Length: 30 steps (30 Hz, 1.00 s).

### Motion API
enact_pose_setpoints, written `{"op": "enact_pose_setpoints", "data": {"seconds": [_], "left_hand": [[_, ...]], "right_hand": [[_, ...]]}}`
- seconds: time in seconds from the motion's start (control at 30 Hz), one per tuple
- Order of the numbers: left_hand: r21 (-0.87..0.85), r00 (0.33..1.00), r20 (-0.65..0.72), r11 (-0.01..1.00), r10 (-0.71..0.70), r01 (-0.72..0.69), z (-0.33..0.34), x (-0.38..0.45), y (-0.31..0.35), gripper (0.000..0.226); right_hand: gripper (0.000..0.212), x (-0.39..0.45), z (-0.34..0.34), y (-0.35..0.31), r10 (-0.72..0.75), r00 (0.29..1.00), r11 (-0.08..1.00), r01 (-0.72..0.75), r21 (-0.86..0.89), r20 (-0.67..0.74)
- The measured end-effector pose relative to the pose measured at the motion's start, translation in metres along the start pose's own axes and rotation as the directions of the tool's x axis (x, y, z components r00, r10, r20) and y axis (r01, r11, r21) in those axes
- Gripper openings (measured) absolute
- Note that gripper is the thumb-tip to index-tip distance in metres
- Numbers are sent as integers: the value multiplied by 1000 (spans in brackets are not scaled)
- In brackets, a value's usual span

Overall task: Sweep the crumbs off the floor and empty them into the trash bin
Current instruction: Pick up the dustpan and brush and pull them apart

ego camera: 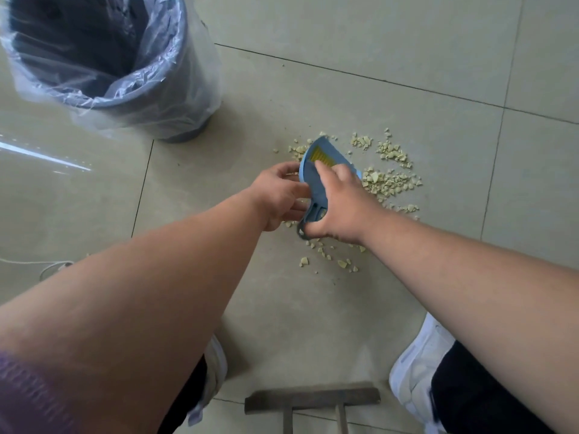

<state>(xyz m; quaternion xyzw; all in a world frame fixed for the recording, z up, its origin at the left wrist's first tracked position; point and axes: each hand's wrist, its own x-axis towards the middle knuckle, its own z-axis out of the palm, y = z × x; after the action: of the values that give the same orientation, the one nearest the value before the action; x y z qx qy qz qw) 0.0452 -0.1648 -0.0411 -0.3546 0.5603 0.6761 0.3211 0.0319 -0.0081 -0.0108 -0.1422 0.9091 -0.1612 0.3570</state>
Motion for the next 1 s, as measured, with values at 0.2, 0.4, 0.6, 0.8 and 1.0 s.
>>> {"op": "enact_pose_setpoints", "data": {"seconds": [0.2,0.4,0.6,0.8,1.0], "left_hand": [[22,1000,27,1000,-5,4,12,1,3,52],[81,999,46,997,-5,1,17,0,7,53],[94,999,-17,995,-34,36,-6,-2,-2,56],[39,1000,-27,999,12,-11,-24,-5,2,53],[112,999,-48,994,23,-17,-43,-10,9,44]], "right_hand": [[137,-7,5,7,43,998,999,-43,4,-50],[134,-12,4,13,42,999,995,-40,94,-11],[99,-14,-3,15,-7,1000,951,2,311,15],[78,-10,-1,18,3,1000,732,5,682,-10],[59,0,-2,28,153,983,690,-30,723,-106]]}}
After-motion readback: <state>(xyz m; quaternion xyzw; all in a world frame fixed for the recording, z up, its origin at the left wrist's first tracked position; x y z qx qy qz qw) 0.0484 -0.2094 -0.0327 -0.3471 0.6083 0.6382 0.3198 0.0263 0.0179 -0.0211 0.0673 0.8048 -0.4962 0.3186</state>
